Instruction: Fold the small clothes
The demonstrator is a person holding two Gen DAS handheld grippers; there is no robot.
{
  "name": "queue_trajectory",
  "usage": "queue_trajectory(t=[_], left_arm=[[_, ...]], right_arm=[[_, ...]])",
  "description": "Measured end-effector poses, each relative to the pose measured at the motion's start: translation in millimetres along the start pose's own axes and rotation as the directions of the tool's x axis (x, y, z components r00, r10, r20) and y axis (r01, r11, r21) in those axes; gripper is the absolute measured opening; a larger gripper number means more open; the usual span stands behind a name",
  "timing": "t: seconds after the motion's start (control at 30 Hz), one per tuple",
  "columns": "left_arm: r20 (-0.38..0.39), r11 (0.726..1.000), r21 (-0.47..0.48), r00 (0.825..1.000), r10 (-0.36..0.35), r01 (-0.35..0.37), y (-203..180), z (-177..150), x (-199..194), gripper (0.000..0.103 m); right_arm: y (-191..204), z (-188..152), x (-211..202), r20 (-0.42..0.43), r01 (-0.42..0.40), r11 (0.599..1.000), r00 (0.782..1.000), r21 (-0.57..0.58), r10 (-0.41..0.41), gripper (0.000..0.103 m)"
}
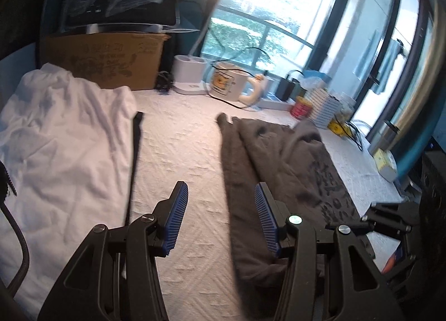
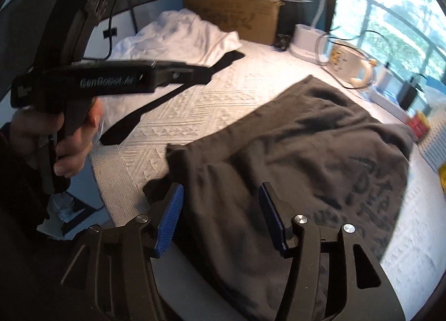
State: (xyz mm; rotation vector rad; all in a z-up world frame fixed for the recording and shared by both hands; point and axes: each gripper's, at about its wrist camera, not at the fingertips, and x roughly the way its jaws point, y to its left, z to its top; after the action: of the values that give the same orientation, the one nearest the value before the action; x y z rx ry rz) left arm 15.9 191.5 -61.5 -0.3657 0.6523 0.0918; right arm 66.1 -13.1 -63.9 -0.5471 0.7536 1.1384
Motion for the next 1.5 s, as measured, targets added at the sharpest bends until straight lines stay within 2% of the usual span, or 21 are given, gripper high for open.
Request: queue_trajectory(t=[0.23,0.4,0.47,0.53,0.63,0.77,0.93,1.13,1.5], left_arm=[[-0.107,0.992,0.031,0.987,-0.118,0.122,-28.9,-15.1,17.7,0.05],[-0.218,0.99,0.071,0.97,-0.104,0.122,-44.1,-39.6,32.8,0.049],[-0.241,0.989,0.083,0.965,-0.099,0.123,-48.7,-48.5,33.2,0.033],[-0.251,0.988,0.101,0.964,-0.087,0.116,-52.3,-54.0,30.8,0.028],[-0.245,0.986,0.139,0.968,-0.06,0.096,-59.8,-61.6,25.3,0.01],[-0.244,0.983,0.166,0.969,-0.038,0.08,-66.5,-68.4,20.6,0.004],[-0.258,0.986,0.161,0.966,-0.001,0.044,-70.6,-76.6,20.4,0.003],[-0.286,0.988,0.151,0.958,0.016,0.028,-74.2,-71.3,17.5,0.006],[-0.249,0.989,0.148,0.968,0.013,0.024,-80.0,-40.1,12.7,0.007]], right_arm=[[-36.1,-30.3,-33.5,0.033,0.09,0.988,0.995,0.125,-0.095,0.059],[-59.4,-60.0,-38.2,-0.008,0.189,0.963,0.982,0.195,-0.191,0.059],[-67.4,-74.2,-36.7,-0.036,0.222,0.949,0.975,0.225,-0.22,0.059],[-72.8,-86.4,-37.0,-0.049,0.24,0.939,0.971,0.246,-0.235,0.059],[-80.6,-104.4,-40.0,-0.065,0.263,0.923,0.965,0.281,-0.255,0.059],[-82.6,-122.0,-40.5,-0.078,0.266,0.917,0.964,0.298,-0.254,0.059],[-76.8,-137.3,-45.7,-0.039,0.265,0.922,0.963,0.281,-0.265,0.059],[-87.1,-137.1,-51.0,-0.044,0.238,0.921,0.971,0.309,-0.236,0.059],[-124.1,-115.8,-62.3,-0.013,0.26,0.905,0.962,0.337,-0.272,0.059]])
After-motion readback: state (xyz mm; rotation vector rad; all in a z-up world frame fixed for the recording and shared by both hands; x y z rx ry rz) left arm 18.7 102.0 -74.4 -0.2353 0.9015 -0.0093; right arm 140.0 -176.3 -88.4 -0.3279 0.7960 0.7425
